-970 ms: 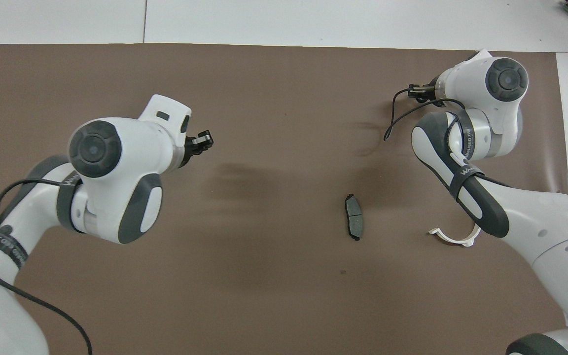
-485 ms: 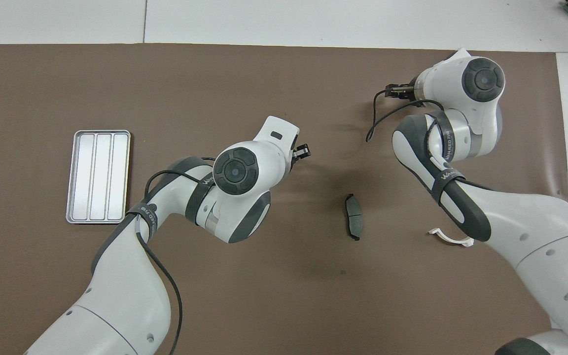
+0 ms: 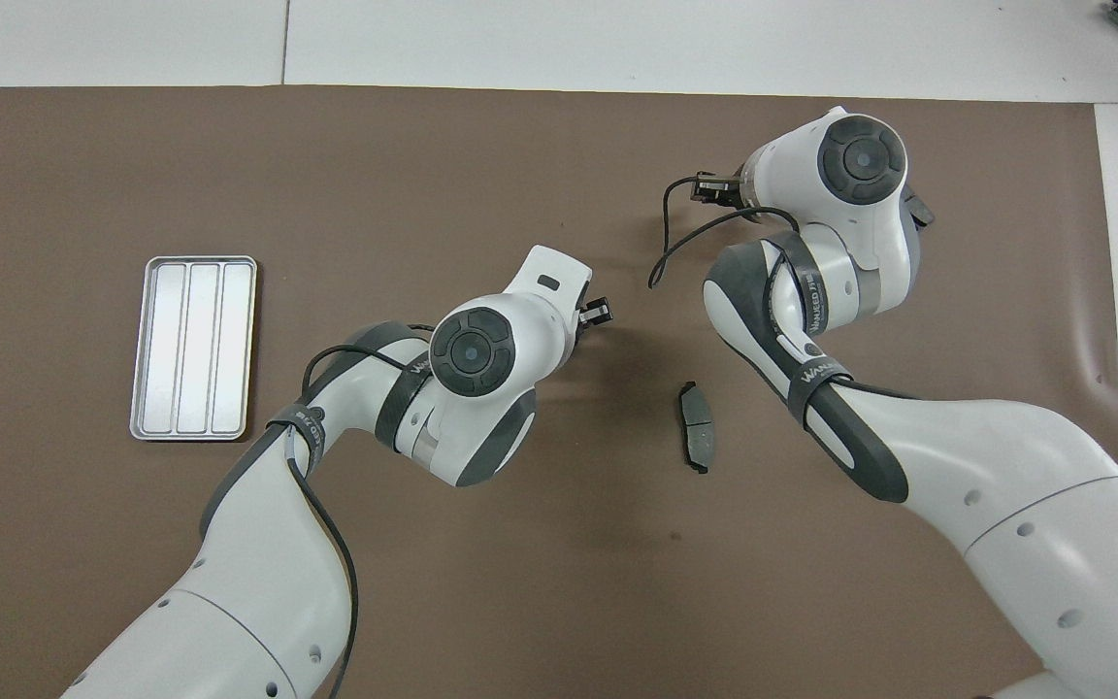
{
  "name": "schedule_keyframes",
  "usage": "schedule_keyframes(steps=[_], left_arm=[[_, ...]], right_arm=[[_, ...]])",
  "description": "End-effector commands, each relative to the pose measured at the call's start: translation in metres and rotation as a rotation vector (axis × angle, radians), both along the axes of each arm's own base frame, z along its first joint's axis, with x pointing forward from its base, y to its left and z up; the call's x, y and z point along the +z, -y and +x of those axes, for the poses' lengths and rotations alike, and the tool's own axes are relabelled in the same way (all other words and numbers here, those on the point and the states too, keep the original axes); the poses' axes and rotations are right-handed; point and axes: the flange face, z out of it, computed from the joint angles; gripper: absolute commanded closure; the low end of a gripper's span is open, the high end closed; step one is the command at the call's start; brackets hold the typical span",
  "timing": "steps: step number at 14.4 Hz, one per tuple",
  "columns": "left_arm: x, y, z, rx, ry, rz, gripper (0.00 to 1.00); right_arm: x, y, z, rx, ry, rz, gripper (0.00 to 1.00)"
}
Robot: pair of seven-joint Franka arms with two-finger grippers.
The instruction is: Place bearing gear from tray to pile
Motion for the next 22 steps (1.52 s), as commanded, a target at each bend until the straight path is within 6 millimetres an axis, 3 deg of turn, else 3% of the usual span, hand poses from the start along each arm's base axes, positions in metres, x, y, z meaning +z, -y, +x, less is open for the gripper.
schedule_keyframes(steps=[1, 2, 5, 7, 9, 11, 14, 16, 19, 21, 22], left_arm=[[-0.002, -0.003, -0.007, 0.013, 0.009, -0.012, 0.26], [0.001, -0.009, 0.001, 0.024, 0.003, -0.008, 0.00], [0.035, -0.025, 0.014, 0.023, -0.050, 0.052, 0.00], [0.073, -0.066, 0.032, 0.064, -0.032, 0.053, 0.00], [0.109, -0.114, 0.047, 0.019, -0.025, 0.098, 0.00], [0.130, -0.158, 0.058, 0.018, -0.034, 0.125, 0.00], [0.137, -0.237, 0.077, -0.061, -0.040, 0.179, 0.00], [0.133, -0.287, 0.087, -0.139, -0.032, 0.214, 0.00], [0.134, -0.340, 0.087, -0.350, -0.048, 0.273, 0.00], [0.145, -0.378, 0.082, -0.426, -0.062, 0.289, 0.00], [0.152, -0.385, 0.079, -0.433, -0.065, 0.293, 0.00]], right_arm=[[0.009, -0.013, -0.005, -0.032, -0.011, 0.010, 0.30], [0.010, -0.016, -0.006, -0.034, -0.002, 0.019, 0.31], [0.012, -0.031, -0.008, -0.082, 0.016, 0.047, 0.31], [0.013, -0.050, -0.013, -0.090, 0.021, 0.062, 0.31], [0.011, -0.089, -0.030, -0.042, 0.001, 0.056, 0.31], [0.011, -0.125, -0.053, 0.012, -0.025, 0.038, 0.31], [0.011, -0.174, -0.084, 0.075, -0.045, 0.027, 0.31], [0.007, -0.194, -0.104, 0.096, -0.060, 0.022, 0.31], [-0.009, -0.208, -0.129, 0.132, -0.097, -0.002, 0.31], [-0.026, -0.208, -0.141, 0.152, -0.122, -0.032, 0.32], [-0.029, -0.207, -0.144, 0.155, -0.130, -0.041, 0.33]])
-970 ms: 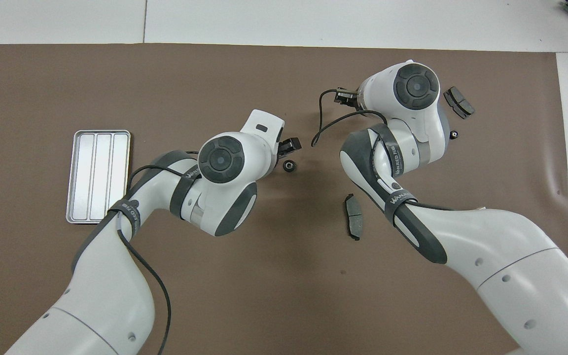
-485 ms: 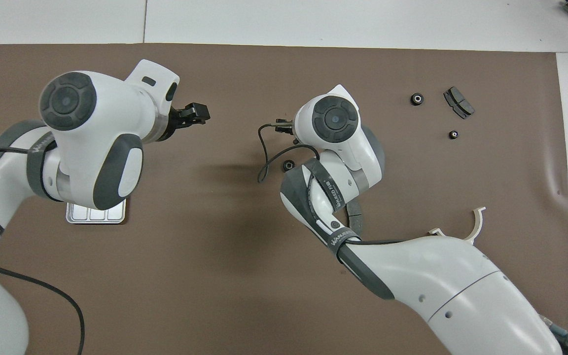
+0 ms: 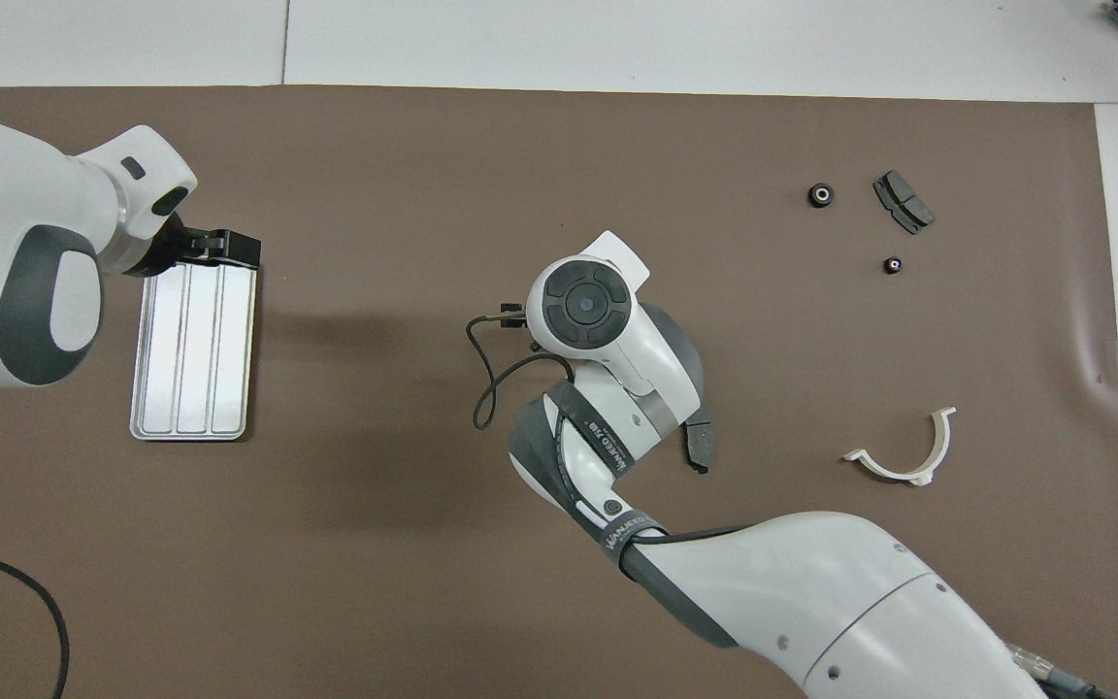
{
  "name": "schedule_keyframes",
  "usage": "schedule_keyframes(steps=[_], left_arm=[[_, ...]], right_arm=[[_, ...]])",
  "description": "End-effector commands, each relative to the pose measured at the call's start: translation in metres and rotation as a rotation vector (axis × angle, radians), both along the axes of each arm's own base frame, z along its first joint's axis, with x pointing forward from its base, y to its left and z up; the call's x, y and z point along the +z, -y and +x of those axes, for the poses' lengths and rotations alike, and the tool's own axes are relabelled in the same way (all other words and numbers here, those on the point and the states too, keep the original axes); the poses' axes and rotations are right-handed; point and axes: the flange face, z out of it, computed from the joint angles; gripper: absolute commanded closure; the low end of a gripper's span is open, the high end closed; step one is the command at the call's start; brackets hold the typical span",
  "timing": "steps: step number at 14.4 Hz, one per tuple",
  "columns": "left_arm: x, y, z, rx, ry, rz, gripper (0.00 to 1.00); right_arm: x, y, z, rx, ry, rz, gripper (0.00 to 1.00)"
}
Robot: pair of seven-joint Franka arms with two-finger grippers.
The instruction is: Place bearing gear from tray to pile
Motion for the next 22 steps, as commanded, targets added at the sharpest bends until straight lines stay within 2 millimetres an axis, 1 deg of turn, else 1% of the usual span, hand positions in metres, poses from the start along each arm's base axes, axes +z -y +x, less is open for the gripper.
schedule_keyframes(steps=[1, 3, 4, 5, 6, 7, 8, 10, 11, 13, 15, 16, 17, 18, 20, 21, 22], left_arm=[[0.026, -0.018, -0.017, -0.050, -0.013, 0.009, 0.00], [0.052, -0.022, -0.026, -0.048, -0.007, 0.019, 0.00], [0.064, -0.023, -0.033, -0.065, -0.020, 0.059, 0.00], [0.076, -0.022, -0.041, -0.084, -0.036, 0.102, 0.00], [0.086, -0.019, -0.046, -0.081, -0.034, 0.102, 0.00], [0.097, -0.015, -0.053, -0.081, -0.039, 0.103, 0.00], [0.111, -0.015, -0.058, -0.078, -0.050, 0.101, 0.00], [0.140, -0.020, -0.063, -0.027, -0.076, 0.016, 0.00], [0.152, -0.019, -0.065, -0.022, -0.088, 0.001, 0.00], [0.169, -0.021, -0.071, -0.023, -0.118, 0.002, 0.00], [0.181, -0.021, -0.080, -0.026, -0.153, 0.005, 0.00], [0.190, -0.018, -0.089, -0.023, -0.131, 0.010, 0.00], [0.177, -0.017, -0.095, -0.023, -0.152, 0.013, 0.00], [0.175, -0.016, -0.100, -0.029, -0.149, 0.015, 0.00], [0.175, -0.011, -0.100, -0.035, -0.145, 0.017, 0.00], [0.176, -0.013, -0.099, -0.039, -0.143, 0.018, 0.00], [0.184, -0.015, -0.097, -0.042, -0.121, 0.019, 0.00]], right_arm=[[-0.001, 0.011, -0.015, -0.001, -0.019, -0.038, 0.35], [-0.002, 0.012, -0.016, 0.002, -0.031, -0.053, 0.41], [-0.002, 0.012, -0.017, 0.003, -0.034, -0.055, 0.45], [-0.002, 0.012, -0.017, 0.003, -0.035, -0.056, 0.50], [-0.002, 0.012, -0.017, 0.003, -0.036, -0.057, 0.56], [-0.002, 0.012, -0.017, 0.001, -0.035, -0.056, 0.60], [-0.002, 0.012, -0.017, 0.001, -0.033, -0.054, 0.63], [-0.002, 0.013, -0.015, -0.002, -0.026, -0.048, 0.73], [-0.001, 0.012, -0.015, -0.002, -0.023, -0.046, 0.76], [0.000, 0.013, -0.014, -0.003, -0.022, -0.048, 0.85], [0.001, 0.016, -0.011, -0.011, -0.026, -0.054, 0.89], [0.004, 0.023, -0.007, -0.020, -0.025, -0.056, 0.89], [0.012, 0.030, -0.002, -0.029, -0.017, -0.055, 0.89], [0.022, 0.045, 0.006, -0.048, -0.012, -0.056, 0.89], [0.043, 0.076, 0.020, -0.044, 0.000, -0.063, 0.89], [0.050, 0.094, 0.027, -0.042, 0.001, -0.068, 0.89], [0.054, 0.111, 0.033, -0.053, -0.004, -0.075, 0.89]])
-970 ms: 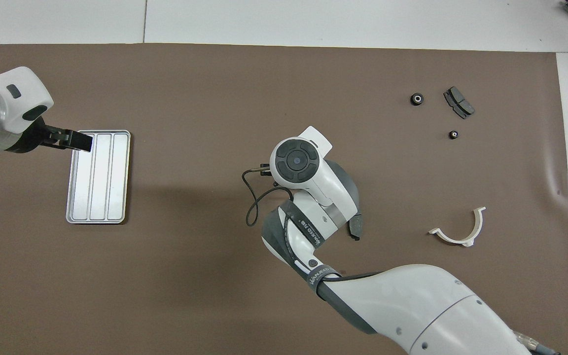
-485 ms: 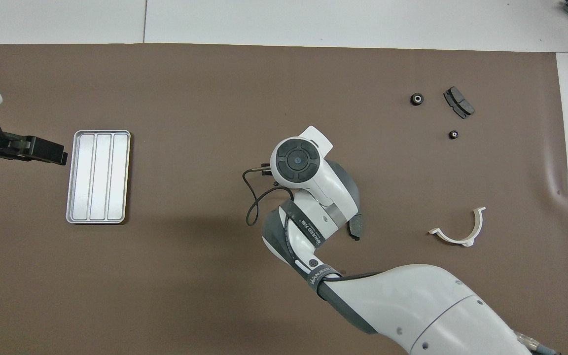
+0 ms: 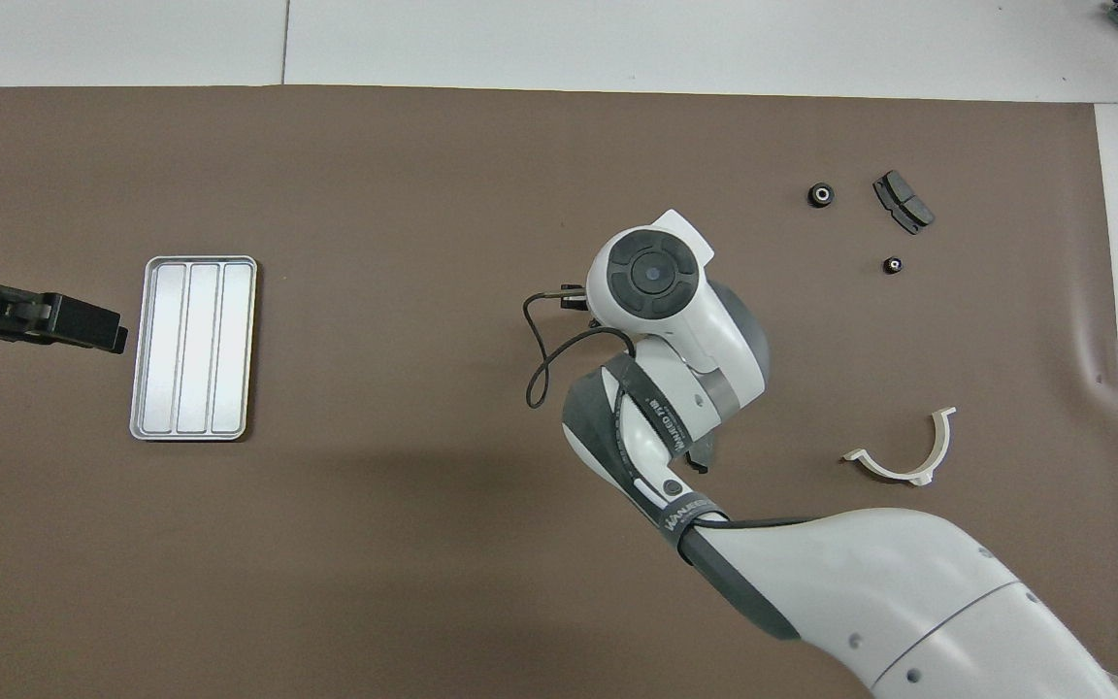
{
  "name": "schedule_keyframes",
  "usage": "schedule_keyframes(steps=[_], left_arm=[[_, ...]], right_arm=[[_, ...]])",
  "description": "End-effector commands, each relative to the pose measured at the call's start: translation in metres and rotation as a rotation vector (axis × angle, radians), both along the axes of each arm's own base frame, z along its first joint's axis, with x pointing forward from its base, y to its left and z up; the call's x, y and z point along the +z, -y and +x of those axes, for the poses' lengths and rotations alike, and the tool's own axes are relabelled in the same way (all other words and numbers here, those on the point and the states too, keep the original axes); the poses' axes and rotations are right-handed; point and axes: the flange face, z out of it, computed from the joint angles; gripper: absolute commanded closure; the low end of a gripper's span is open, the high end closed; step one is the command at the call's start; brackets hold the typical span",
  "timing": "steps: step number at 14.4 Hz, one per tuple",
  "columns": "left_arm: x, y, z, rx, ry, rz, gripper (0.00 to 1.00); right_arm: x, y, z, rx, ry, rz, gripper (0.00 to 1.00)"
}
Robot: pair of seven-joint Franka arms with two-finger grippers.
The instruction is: Place bearing gear from tray to pile
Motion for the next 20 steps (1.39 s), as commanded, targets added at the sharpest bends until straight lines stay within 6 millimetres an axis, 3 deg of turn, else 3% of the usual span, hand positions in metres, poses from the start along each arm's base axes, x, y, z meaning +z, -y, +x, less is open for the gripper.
schedule_keyframes(steps=[1, 5, 7, 10, 13, 15, 17, 20], left_arm=[[0.020, -0.002, -0.005, 0.008, 0.049, -0.013, 0.00], [0.031, -0.004, -0.003, 0.018, 0.053, 0.006, 0.00], [0.040, -0.005, -0.007, 0.014, 0.034, 0.019, 0.00], [0.035, 0.001, -0.005, -0.004, 0.035, 0.026, 0.00], [0.025, 0.000, -0.012, -0.010, 0.016, 0.028, 0.00], [0.020, 0.000, -0.017, 0.002, -0.008, 0.031, 0.00], [0.021, -0.004, -0.016, 0.010, 0.001, 0.030, 0.00], [0.021, -0.010, -0.016, 0.022, 0.000, 0.030, 0.00]], right_arm=[[0.019, 0.053, 0.011, -0.007, -0.015, -0.030, 0.89], [0.003, 0.153, 0.023, -0.035, -0.102, -0.074, 0.89], [-0.004, 0.195, 0.023, -0.060, -0.145, -0.087, 0.89], [-0.015, 0.250, 0.019, -0.094, -0.185, -0.091, 0.89], [-0.021, 0.266, 0.010, -0.135, -0.208, -0.090, 0.86], [-0.027, 0.269, 0.003, -0.161, -0.223, -0.091, 0.64], [-0.024, 0.266, 0.001, -0.204, -0.219, -0.090, 0.27], [-0.002, 0.264, 0.000, -0.230, -0.203, -0.081, 0.16]])
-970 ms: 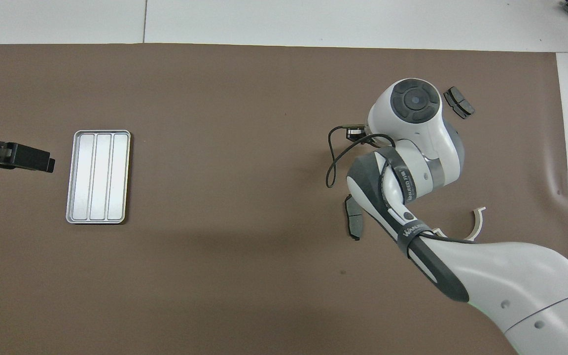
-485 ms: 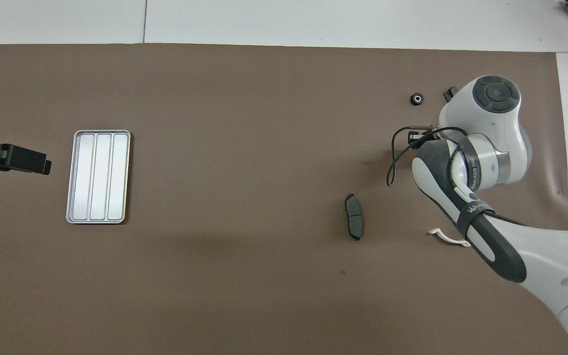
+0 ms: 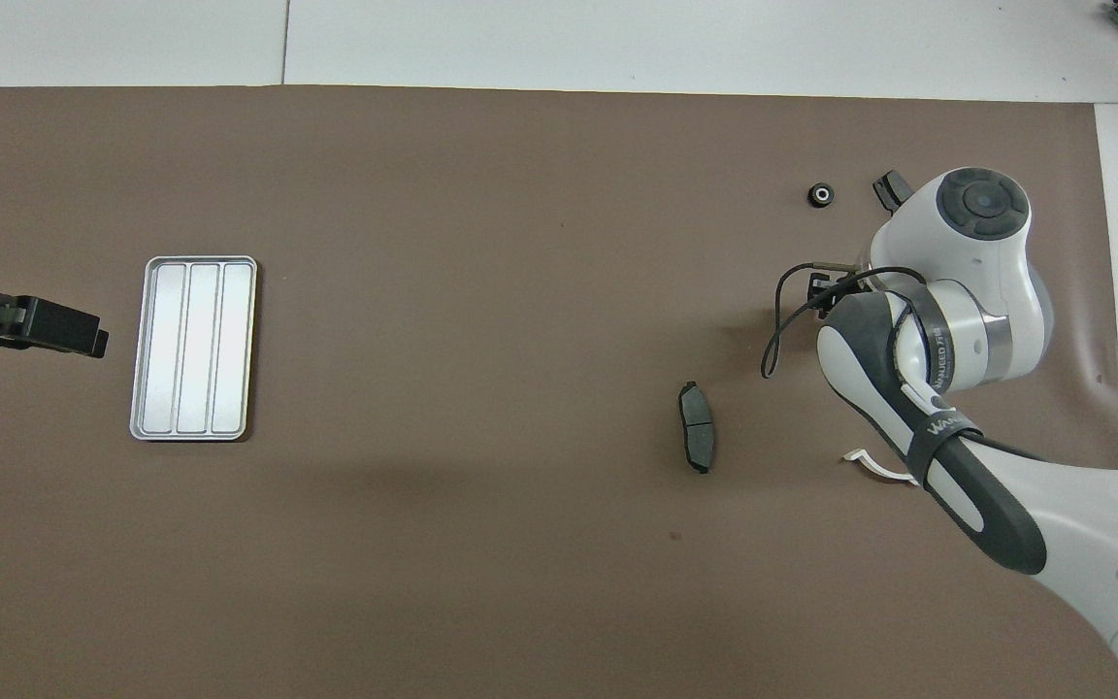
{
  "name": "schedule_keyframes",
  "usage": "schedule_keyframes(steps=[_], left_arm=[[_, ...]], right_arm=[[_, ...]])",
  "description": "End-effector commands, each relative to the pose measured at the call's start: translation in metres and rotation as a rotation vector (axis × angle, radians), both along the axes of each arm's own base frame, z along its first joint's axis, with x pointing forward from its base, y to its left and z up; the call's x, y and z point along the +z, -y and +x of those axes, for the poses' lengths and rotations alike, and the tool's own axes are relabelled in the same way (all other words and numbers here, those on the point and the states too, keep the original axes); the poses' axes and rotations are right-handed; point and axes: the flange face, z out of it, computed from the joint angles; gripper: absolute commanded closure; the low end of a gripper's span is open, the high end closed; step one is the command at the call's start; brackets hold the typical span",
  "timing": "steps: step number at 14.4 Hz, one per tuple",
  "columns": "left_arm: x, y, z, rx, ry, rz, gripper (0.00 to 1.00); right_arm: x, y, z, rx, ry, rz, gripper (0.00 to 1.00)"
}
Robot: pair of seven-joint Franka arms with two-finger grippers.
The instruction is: Place bearing gear from tray to pile
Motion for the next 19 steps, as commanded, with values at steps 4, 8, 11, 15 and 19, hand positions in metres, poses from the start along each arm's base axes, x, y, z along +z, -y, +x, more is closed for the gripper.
schedule_keyframes(steps=[4, 8, 11, 15, 19], left_arm=[[0.002, -0.006, -0.010, 0.016, -0.002, 0.019, 0.00], [0.002, -0.006, -0.010, 0.016, -0.002, 0.019, 0.00], [0.002, -0.006, -0.010, 0.016, -0.002, 0.019, 0.00], [0.002, -0.005, -0.010, 0.016, -0.002, 0.018, 0.00], [0.002, -0.006, -0.010, 0.016, -0.002, 0.019, 0.00]], right_arm=[[0.085, -0.007, -0.022, -0.023, 0.024, -0.009, 0.14], [0.165, -0.010, -0.040, -0.061, 0.052, 0.054, 0.14], [0.219, -0.004, -0.065, -0.013, 0.070, 0.064, 0.13], [0.265, -0.009, -0.086, 0.024, 0.118, 0.063, 0.08], [0.290, -0.027, -0.090, 0.055, 0.159, 0.065, 0.00]])
